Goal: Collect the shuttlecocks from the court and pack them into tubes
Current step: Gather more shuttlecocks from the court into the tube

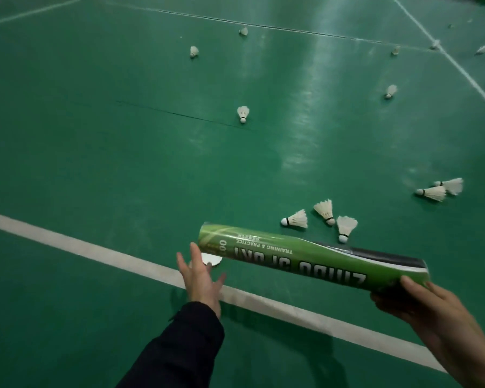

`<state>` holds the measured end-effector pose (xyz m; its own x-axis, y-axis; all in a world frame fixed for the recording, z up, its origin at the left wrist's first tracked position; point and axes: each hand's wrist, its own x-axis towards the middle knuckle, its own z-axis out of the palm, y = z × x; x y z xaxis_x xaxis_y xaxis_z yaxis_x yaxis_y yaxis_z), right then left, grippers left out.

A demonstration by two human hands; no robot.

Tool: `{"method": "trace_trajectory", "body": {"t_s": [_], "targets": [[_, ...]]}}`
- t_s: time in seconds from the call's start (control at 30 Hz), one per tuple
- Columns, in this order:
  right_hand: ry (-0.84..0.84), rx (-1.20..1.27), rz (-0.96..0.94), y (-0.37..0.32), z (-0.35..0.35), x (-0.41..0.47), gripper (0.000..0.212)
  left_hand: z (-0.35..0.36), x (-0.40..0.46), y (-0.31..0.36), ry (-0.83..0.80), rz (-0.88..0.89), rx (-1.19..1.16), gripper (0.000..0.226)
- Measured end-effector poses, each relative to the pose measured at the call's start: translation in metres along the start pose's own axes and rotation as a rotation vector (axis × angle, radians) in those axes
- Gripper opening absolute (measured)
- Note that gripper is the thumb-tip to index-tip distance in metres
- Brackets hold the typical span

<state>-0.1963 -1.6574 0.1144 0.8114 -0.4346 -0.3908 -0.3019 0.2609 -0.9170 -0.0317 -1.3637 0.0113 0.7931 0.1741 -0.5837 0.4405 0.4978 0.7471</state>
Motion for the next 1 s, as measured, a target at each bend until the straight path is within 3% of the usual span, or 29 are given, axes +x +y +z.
{"method": "trace_trajectory", "body": {"t_s": [0.13,0.23,0.3,0.37,0.47,0.63,0.77,0.83,0.87,1.0], "targets": [[0.041,0.024,0.082,0.02,-0.014,0.012,0.043,-0.006,0.011,-0.001,-0.1,-0.02,-0.003,0.057],[0.075,0.067,0.082,0.031,-0.015,0.029,0.048,-0.005,0.02,-0.014,0.029,-0.011,0.022,0.058],[0.076,0.05,0.068,0.037,-0.015,0.041,0.047,-0.014,0.04,-0.023,0.097,0.048,0.262,0.042],[0.081,0.006,0.038,0.039,-0.013,0.048,0.04,-0.024,0.069,-0.029,0.083,0.165,0.713,0.034],[0.068,-0.084,0.002,0.042,-0.012,0.057,0.036,-0.027,0.11,-0.032,-0.043,0.283,1.271,0.06],[0.061,-0.168,0.01,0.048,-0.022,0.067,0.035,-0.008,0.156,-0.04,-0.215,0.292,1.613,0.085],[0.061,-0.117,0.026,0.05,-0.029,0.069,0.024,-0.003,0.162,-0.049,-0.166,0.38,1.83,0.072],[0.066,-0.105,0.034,0.053,-0.035,0.072,0.026,-0.003,0.159,-0.048,-0.139,0.451,1.776,0.062],[0.071,-0.088,0.035,0.055,-0.037,0.073,0.029,-0.001,0.154,-0.045,-0.135,0.445,1.629,0.059],[0.064,0.011,0.075,0.059,-0.038,0.077,0.026,0.013,0.111,-0.022,-0.208,0.103,0.649,0.029]]}}
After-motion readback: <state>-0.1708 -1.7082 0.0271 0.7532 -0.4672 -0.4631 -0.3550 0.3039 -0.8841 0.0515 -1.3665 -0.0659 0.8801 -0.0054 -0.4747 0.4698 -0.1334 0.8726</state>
